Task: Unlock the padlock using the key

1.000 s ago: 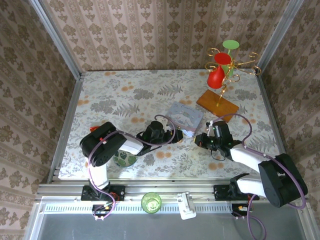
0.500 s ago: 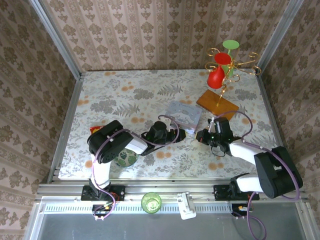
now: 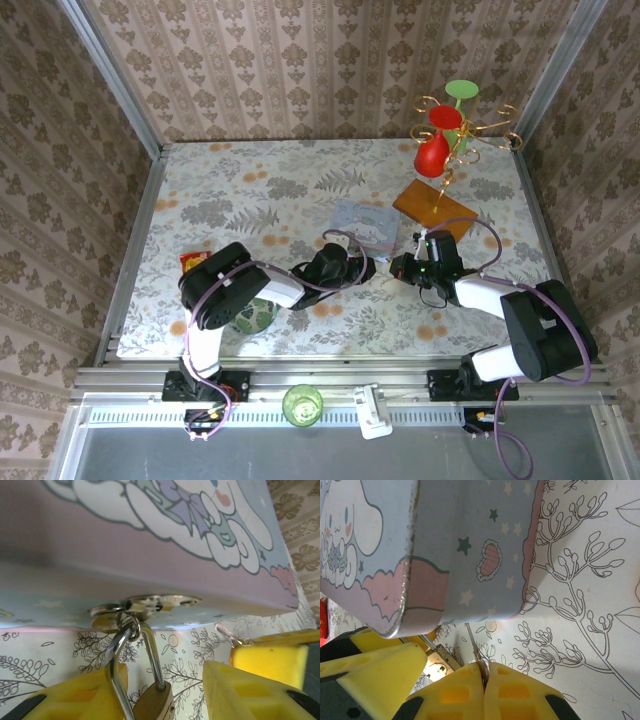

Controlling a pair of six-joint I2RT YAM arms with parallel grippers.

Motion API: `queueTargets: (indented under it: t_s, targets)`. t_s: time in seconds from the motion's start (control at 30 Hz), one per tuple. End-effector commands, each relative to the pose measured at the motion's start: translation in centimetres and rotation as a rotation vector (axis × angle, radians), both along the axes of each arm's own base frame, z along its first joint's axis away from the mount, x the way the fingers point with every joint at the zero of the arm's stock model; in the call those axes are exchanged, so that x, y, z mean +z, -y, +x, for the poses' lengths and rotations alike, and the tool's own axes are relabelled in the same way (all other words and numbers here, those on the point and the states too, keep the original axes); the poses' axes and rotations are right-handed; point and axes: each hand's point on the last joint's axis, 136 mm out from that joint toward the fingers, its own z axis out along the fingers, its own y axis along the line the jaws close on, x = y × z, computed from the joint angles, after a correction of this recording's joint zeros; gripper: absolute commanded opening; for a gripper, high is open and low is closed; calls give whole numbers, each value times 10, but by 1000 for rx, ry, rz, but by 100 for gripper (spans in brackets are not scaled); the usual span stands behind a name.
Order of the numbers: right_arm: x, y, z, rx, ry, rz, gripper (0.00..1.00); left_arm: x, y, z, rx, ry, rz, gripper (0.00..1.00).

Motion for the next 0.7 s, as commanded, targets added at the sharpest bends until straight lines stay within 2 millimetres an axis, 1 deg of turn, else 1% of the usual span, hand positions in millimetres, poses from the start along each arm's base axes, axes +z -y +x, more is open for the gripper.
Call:
queueTargets:
  t_s: [0.0, 0.03, 0.1, 0.17, 0.2, 0.23, 0.27, 0.33, 0.4, 0.53, 0.6, 0.67]
  targets:
    - [-5, 4, -2, -23, -1, 0, 0, -83, -29, -28, 51, -204, 215, 43]
    - [-5, 4, -2, -24, 0, 0, 0, -85, -27, -30, 61, -215, 198, 40]
    - [-4, 4, -2, -29, 1, 7, 0, -90, -26, -36, 99, -234, 179, 38]
    - [-5, 4, -3, -31, 3, 11, 0, -86, -26, -36, 130, -212, 142, 31]
    - [-6, 4, -4, -31, 0, 11, 0, -83, -26, -35, 135, -197, 129, 28]
    - [-7, 5, -4, -33, -2, 11, 0, -80, -26, -33, 140, -192, 134, 28]
    - [-7, 5, -5, -33, -3, 10, 0, -79, -26, -32, 144, -186, 141, 29]
    - [-9, 5, -6, -32, -6, 12, 0, -79, -23, -31, 149, -178, 140, 34]
    - [-11, 4, -7, -34, -10, 19, 0, -81, -17, -32, 132, -185, 142, 37]
    - [-16, -4, -10, -16, -30, 64, 0, -87, -7, -35, 105, -203, 143, 42]
    - [-22, -4, -12, -19, -39, 68, 0, -88, -7, -36, 107, -205, 155, 43]
    - [-28, -5, -14, -17, -53, 65, 0, -88, 0, -37, 91, -200, 150, 43]
